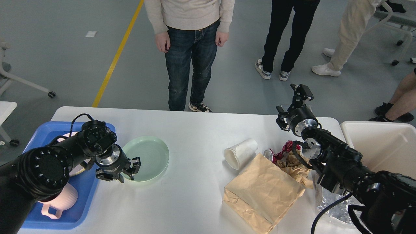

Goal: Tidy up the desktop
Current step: 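Grasp the rim of the pale green plate with the left gripper, then lift the pale green plate and lower it onto the pink plate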

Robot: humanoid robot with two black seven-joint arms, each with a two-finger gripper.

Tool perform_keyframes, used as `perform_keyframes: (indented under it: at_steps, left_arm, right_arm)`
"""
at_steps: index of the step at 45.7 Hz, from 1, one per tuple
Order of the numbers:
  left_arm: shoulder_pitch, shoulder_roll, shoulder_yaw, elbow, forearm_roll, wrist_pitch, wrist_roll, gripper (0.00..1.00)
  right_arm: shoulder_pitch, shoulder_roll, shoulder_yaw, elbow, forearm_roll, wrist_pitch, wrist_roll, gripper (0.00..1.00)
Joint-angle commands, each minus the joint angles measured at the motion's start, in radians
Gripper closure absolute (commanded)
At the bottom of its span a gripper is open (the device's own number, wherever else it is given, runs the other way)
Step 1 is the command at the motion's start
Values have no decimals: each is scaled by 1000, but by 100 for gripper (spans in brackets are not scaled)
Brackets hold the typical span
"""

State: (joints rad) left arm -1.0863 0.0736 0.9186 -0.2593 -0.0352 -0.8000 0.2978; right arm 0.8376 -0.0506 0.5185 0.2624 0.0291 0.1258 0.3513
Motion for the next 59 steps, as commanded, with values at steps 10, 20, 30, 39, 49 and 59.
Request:
perform_keyframes:
  at_steps: [10,20,30,39,49,59]
  left_arm:
    - [8,0,0,-3,0,-21,1,83]
    - [9,5,2,-2,0,-61,1,100]
    - [-1,12,2,-2,0,-61,1,100]
    - [-49,18,3,-3,1,-100,3,100]
    - [-124,69,2,-2,1,-145,3,100]
    - [-191,98,2,-2,3,-160,3,100]
  right_arm:
    - [0,0,0,0,0,0,0,0]
    - [0,0,0,0,0,0,0,0]
    - [0,0,0,0,0,0,0,0]
    - [0,0,0,0,0,0,0,0]
    - [0,0,0,0,0,0,0,0]
    - [0,0,0,0,0,0,0,0]
